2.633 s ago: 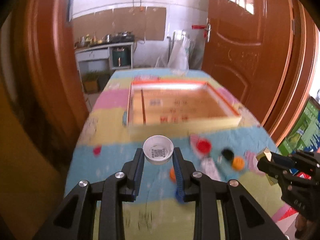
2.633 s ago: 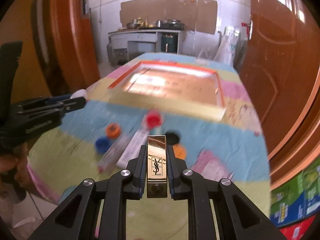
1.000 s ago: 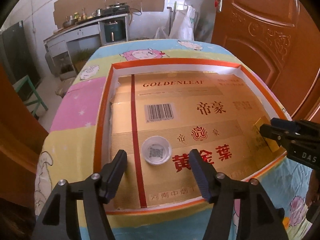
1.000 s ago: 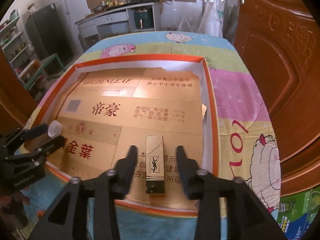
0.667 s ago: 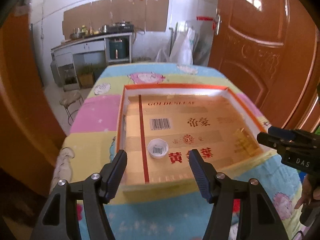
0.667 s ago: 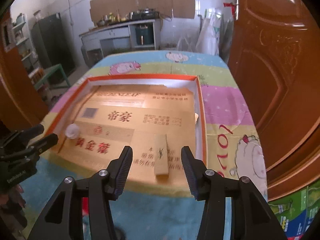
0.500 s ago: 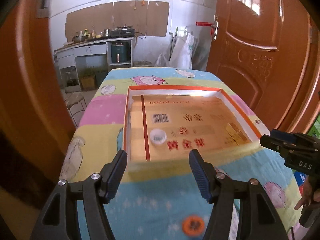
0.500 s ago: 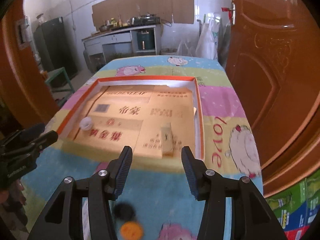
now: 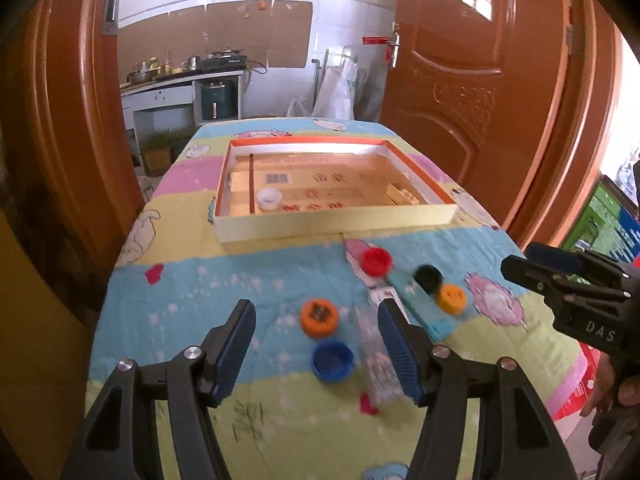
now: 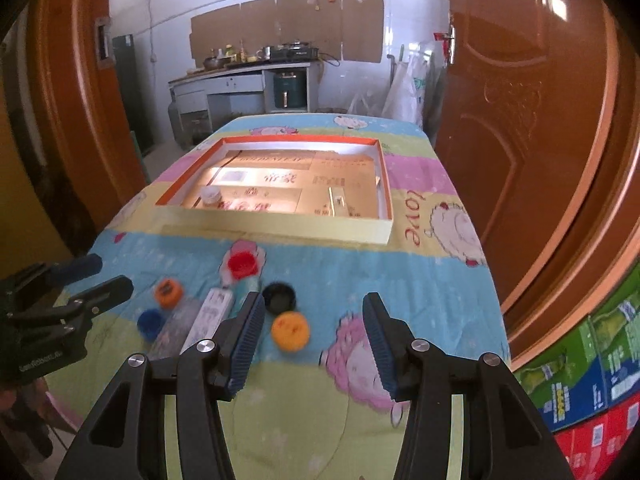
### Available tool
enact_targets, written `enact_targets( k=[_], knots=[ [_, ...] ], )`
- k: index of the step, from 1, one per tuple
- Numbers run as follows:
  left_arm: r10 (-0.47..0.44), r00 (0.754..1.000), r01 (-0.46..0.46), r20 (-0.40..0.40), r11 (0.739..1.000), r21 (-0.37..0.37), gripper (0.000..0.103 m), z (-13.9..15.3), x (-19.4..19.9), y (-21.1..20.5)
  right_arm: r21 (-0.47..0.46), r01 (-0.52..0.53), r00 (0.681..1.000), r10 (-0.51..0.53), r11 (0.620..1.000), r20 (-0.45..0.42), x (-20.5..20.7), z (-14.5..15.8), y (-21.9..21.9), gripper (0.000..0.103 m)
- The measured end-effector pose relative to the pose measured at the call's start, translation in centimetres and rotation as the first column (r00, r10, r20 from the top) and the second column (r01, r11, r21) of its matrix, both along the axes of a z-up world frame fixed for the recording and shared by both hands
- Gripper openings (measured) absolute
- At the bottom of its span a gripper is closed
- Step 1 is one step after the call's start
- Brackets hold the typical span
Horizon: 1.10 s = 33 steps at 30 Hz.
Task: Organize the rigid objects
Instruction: 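Grasp the blue bottle cap with the left tool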
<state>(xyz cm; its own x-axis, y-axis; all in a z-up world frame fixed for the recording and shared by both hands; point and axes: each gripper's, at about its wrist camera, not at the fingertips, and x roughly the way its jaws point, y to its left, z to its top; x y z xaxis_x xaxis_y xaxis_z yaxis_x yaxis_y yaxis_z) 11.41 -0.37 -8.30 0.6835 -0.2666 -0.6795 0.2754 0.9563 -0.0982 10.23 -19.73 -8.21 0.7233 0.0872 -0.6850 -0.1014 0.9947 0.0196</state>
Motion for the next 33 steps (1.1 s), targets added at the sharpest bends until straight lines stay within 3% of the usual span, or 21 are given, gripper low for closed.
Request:
enact_targets(
  k=[14,33],
  knots=[
    [0.005,0.998,0.000,-0.057,0.996,0.091,0.064,-4.0,-1.4,0.9,-0.008,0.021,0.995,-0.022,1.000,-0.096,-2.4,-4.4,-1.5,0.053],
    [-0.024,0.995,0.036,-0.099,0.993,0.116,0.063,-5.8,0.5,-0.7,-0.012,0.002,0.992,-0.003,1.000,-0.123,-1.6,-5.4,-1.1,0.053]
  ],
)
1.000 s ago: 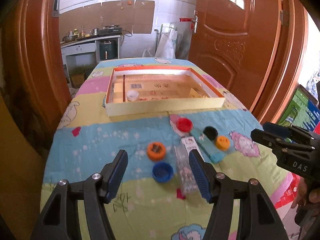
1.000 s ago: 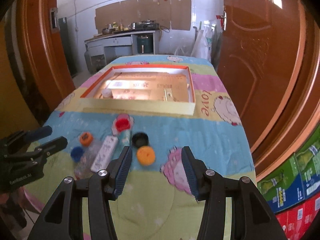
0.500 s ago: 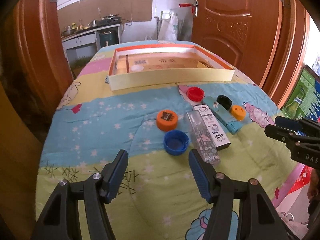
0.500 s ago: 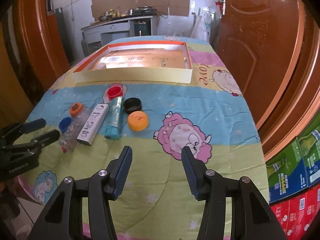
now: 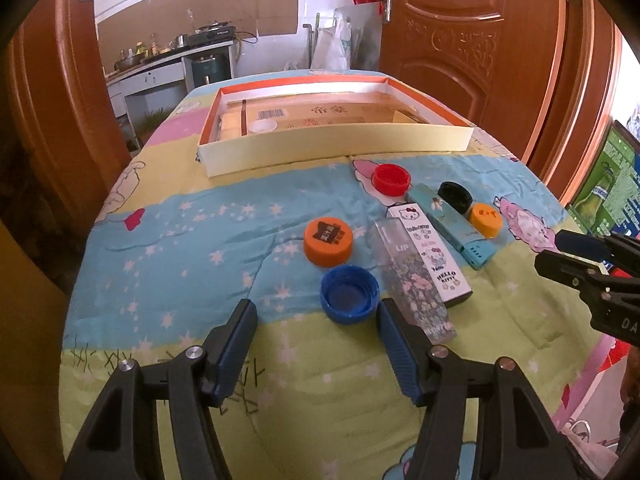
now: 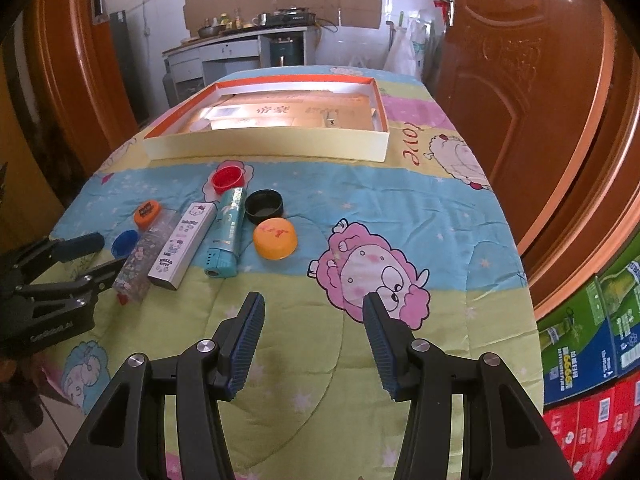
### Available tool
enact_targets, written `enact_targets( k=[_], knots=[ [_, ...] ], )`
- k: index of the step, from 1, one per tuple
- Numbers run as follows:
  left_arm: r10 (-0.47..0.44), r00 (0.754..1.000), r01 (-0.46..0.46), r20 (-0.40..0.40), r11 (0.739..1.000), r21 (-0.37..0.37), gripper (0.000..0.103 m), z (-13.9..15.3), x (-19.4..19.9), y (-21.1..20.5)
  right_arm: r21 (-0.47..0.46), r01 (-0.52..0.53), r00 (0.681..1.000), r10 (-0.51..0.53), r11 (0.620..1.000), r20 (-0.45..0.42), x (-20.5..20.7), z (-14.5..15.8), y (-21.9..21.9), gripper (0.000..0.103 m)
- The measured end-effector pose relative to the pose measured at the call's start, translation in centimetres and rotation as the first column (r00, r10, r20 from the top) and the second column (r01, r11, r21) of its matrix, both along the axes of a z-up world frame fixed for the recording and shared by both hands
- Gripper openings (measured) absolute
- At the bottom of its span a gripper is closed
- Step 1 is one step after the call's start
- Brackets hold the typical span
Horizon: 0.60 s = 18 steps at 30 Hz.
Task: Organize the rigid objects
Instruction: 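Grasp the blue bottle cap with the left tool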
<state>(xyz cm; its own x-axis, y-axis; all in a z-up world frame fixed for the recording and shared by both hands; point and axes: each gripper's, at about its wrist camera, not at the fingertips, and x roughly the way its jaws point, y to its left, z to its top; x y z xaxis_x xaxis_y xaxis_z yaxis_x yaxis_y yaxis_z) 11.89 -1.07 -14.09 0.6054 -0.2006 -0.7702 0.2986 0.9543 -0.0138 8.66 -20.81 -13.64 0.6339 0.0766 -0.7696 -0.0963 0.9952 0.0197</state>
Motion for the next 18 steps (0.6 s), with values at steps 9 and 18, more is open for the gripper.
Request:
enact_targets(
  k=[9,18],
  knots=[
    [-0.010,1.000,0.010,0.013,1.000,0.002,0.046,-0.1,0.8,-0.5,0.008,0.007,1.000,-0.007,1.000,-0.016,0.8,-0.6,-0.3,0.053],
    [-0.001,1.000,0.002,0.022,0.998,-0.057,0.030,0.0,0.7,0.5,0.016,-0.029,0.999,0.029,0.999,-0.022,1.8,-1.1,0.0,0.053]
  ],
)
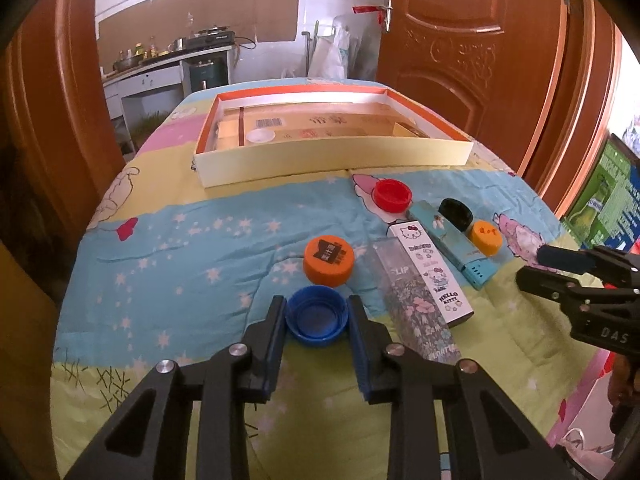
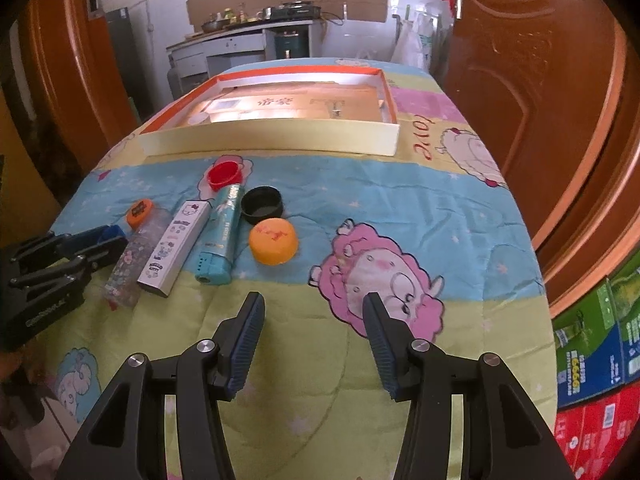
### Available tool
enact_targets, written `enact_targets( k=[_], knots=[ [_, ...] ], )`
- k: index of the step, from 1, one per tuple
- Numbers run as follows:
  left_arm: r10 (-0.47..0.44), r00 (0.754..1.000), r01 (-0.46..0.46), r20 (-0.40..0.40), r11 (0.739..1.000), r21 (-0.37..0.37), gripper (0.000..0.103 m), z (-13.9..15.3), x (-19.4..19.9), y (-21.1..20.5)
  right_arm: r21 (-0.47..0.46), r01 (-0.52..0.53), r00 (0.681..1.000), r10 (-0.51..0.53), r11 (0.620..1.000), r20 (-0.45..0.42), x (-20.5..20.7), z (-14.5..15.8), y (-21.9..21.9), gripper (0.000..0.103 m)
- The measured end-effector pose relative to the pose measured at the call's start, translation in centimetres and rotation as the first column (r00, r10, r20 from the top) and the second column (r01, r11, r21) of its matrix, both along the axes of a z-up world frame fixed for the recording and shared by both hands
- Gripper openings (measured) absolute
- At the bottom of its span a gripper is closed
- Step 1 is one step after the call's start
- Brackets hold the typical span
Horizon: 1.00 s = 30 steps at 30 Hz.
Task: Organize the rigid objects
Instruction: 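Grasp the blue bottle cap with the left tool, then grasp the orange round cap with the right tool while the left holds the blue cap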
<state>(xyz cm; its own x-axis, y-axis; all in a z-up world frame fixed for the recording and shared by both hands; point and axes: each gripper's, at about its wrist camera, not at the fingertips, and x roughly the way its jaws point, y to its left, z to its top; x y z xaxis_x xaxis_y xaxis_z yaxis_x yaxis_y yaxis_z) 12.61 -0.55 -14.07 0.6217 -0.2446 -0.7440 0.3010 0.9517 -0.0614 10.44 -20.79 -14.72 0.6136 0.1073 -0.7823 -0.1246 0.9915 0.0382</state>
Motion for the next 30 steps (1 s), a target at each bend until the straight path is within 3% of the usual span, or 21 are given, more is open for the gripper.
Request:
enact_targets(
  k=[19,22,24,30],
  knots=[
    [0.005,1.000,-0.004,0.004,1.000,-0.031,0.030,-0.1,-0.3,0.3,-0.035,-0.060,0.998,0.061,0.998,0.006,4.1,-0.5,2.4,0.053],
    [0.005,1.000,-0.005,0.004,0.999,-0.033,0.030,-0.1,-0.3,0.4,-0.025,-0.066,0.998,0.066,0.998,0.007,4.3,-0.5,2.5,0.045],
    [0.007,1.000,-0.006,0.004,0.999,-0.035,0.030,-0.1,-0.2,0.4,-0.023,-0.065,0.998,0.066,0.998,0.011,4.2,-0.5,2.5,0.033],
    [0.010,1.000,-0.010,0.004,0.999,-0.031,0.030,-0.1,-0.2,0.4,0.009,-0.056,0.998,0.056,0.998,0.009,3.9,-0.3,2.2,0.031]
  ],
)
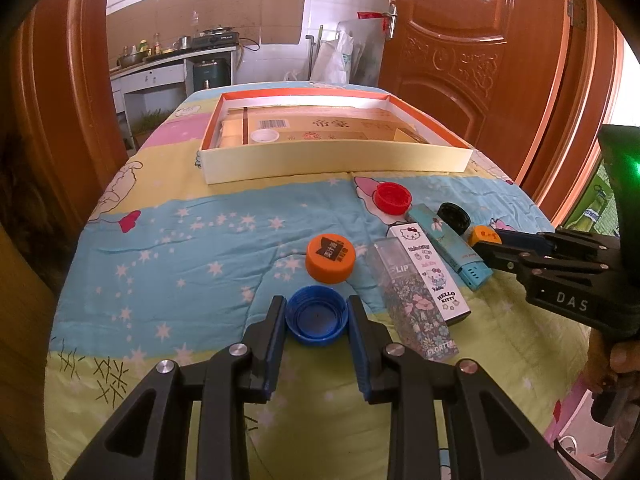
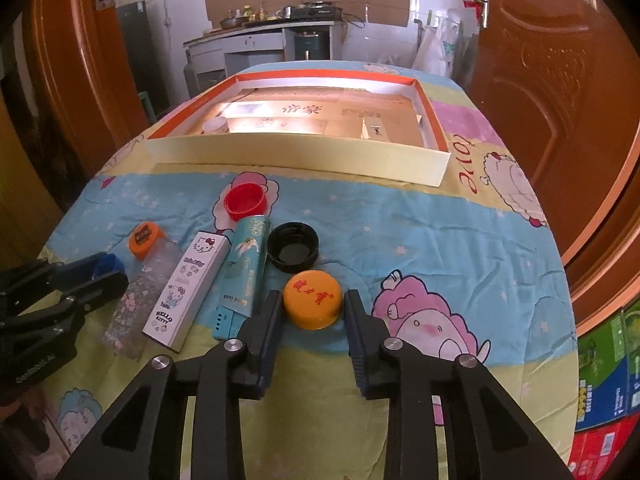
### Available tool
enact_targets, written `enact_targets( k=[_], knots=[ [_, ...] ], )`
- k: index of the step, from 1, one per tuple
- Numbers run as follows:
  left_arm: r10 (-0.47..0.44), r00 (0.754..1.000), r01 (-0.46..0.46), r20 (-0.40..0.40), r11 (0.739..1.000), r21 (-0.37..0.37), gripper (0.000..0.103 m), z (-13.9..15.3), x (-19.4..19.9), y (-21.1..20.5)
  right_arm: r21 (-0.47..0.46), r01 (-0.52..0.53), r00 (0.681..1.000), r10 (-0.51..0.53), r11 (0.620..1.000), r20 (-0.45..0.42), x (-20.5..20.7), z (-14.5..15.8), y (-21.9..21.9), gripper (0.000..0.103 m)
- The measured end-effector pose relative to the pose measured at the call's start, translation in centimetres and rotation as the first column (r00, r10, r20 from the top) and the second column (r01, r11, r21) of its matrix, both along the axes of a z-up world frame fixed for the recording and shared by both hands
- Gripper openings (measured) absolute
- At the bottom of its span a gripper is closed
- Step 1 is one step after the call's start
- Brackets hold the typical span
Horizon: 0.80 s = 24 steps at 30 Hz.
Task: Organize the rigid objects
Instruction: 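Grasp the orange round cap with the right tool while the left holds the blue cap, then carry the blue cap and orange cap over the cardboard box with both tools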
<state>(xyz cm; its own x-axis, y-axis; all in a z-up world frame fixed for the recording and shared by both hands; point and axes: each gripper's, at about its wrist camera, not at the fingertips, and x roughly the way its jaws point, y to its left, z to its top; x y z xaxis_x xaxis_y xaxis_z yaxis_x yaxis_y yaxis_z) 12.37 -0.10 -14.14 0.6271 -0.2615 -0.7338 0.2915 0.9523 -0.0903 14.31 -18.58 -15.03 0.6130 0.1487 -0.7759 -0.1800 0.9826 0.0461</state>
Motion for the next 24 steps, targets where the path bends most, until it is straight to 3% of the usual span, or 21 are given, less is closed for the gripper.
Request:
enact_targets(
  k=[10,24],
  knots=[
    [0.030,1.000,-0.030,0.006,0.999,0.016,0.030,0.5,-0.2,0.1,0.006,0.004,1.000,-0.004,1.000,0.018,-1.1,0.8,-0.1,0.030],
    [0.057,0.996,-0.058,0.064,0.998,0.014,0.031,3.5,0.6,0.3,0.010,-0.027,0.994,0.026,1.000,0.105,-2.3,4.8,0.9,0.030]
  ],
)
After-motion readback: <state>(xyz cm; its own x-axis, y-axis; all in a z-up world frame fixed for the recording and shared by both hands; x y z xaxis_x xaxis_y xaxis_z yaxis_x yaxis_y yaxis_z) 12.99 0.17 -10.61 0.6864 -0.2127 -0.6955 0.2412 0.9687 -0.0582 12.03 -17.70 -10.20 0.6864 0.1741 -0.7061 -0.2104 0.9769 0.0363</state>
